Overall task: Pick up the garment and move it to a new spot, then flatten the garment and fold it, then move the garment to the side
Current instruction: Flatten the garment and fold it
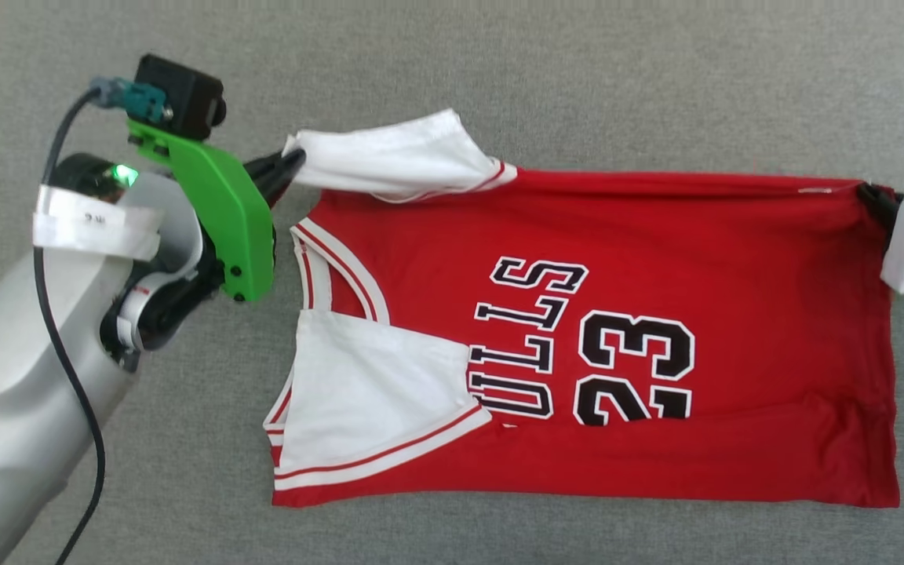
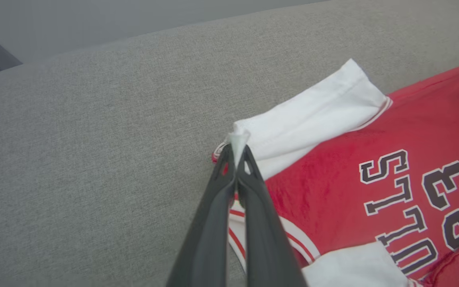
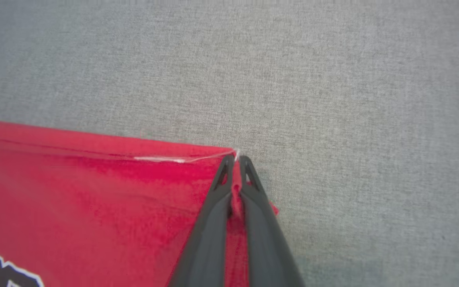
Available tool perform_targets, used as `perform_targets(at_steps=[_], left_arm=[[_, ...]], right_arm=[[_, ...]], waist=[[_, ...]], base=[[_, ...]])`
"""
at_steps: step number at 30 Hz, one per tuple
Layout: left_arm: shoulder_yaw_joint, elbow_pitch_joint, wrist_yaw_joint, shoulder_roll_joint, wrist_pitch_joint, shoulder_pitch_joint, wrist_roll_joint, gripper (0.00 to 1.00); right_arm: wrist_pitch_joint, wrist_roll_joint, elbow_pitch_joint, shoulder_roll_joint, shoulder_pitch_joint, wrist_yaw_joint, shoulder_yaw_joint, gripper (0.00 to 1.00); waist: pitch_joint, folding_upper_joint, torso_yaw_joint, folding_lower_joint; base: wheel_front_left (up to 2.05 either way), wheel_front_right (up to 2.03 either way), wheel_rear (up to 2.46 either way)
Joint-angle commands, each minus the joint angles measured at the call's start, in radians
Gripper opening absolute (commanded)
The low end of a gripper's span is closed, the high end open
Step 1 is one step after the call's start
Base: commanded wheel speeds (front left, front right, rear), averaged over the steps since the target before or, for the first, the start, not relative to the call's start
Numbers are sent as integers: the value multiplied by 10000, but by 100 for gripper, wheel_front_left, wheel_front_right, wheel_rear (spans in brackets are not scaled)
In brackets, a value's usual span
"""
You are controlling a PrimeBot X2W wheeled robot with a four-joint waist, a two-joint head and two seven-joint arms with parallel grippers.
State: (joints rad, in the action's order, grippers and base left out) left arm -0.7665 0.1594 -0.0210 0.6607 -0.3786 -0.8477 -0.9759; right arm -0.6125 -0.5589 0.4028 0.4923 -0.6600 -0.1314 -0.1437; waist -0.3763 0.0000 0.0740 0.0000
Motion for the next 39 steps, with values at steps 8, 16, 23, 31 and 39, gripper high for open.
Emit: perform_targets(at_steps=[8,16,23,31,39], left_arm=[[-29,-318,-337,318,372,1429,-309,0],[-74,-1102,-852,819,532,2866,-664,0],[-240,-1754,-1237,1180,540,4053,-979,0],[-895,-1805,-1460,1255,216,4862,-868,0],[-1331,-1359,-1311,1000,135,4943,-609,0]], right_arm=[[1390,-827,-664,330,1708,7,-26,0],[2349,-1354,-1688,671,3308,7,-233,0],[2719,-1700,-2409,1017,4482,7,-487,0],[2895,-1933,-2879,1586,5422,7,-1382,0],[3062,-1965,-2867,1966,5619,7,-1940,0]], waist=[[1269,0,-43,0],[1632,0,-9,0],[1781,0,-22,0],[1822,0,-123,0],[1909,0,-150,0]], base=[[0,0,0],[0,0,0],[0,0,0],[0,0,0],[0,0,0]])
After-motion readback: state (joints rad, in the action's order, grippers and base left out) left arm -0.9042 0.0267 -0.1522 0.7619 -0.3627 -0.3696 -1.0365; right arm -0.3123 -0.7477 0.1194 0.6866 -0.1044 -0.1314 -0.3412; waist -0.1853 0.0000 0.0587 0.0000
